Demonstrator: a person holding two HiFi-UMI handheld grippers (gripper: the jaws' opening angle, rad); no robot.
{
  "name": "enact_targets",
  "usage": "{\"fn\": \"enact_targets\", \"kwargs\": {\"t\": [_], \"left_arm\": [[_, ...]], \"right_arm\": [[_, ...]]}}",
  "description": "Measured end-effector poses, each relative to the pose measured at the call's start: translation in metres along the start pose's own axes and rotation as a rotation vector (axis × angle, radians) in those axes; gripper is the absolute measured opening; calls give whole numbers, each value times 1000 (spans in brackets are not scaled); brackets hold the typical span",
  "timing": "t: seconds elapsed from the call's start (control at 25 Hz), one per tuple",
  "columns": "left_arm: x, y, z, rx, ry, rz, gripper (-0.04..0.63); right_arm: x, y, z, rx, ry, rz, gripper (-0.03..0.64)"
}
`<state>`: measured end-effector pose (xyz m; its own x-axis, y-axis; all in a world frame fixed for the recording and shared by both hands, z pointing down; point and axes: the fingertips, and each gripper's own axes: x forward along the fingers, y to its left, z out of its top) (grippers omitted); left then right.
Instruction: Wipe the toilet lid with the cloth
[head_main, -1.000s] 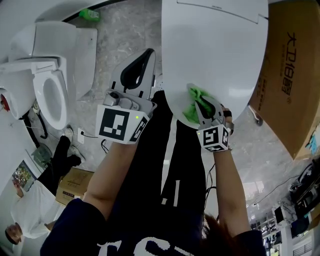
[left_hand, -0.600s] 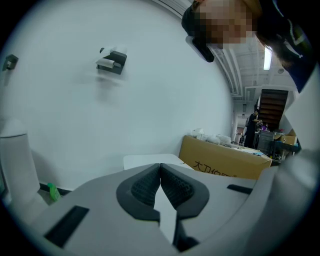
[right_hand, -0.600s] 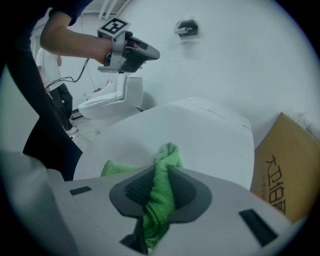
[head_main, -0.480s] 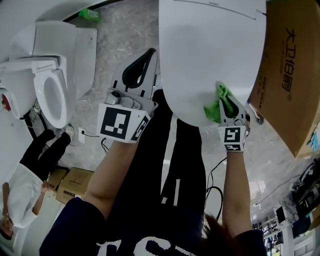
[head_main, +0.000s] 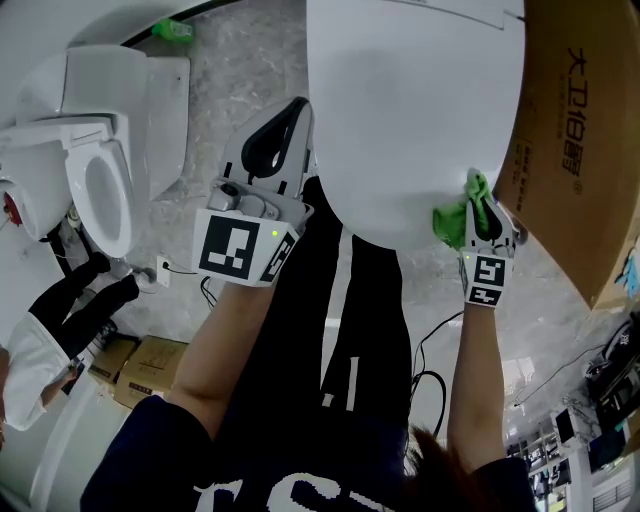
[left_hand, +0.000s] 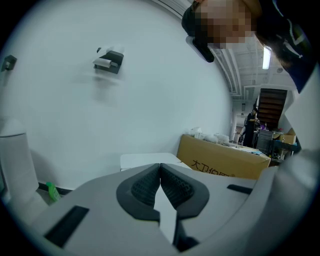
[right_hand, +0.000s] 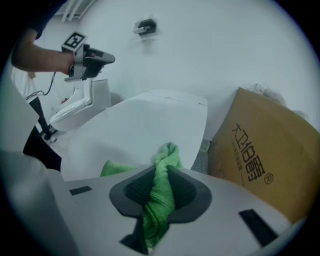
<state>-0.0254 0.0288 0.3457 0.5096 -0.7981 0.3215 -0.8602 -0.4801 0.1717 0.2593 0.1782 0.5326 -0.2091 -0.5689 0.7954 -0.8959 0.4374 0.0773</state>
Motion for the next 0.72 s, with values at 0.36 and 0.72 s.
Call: {"fn": "enact_targets", "kwargs": {"t": [0.36,0.72], "left_arm": [[2,-6,2,-3,-4,1,20],[1,-12,4,-6,-5,2,21]], "right_arm": [[-15,45,-14,69,7,44,84],[-7,135,11,90,-26,223,83]]}}
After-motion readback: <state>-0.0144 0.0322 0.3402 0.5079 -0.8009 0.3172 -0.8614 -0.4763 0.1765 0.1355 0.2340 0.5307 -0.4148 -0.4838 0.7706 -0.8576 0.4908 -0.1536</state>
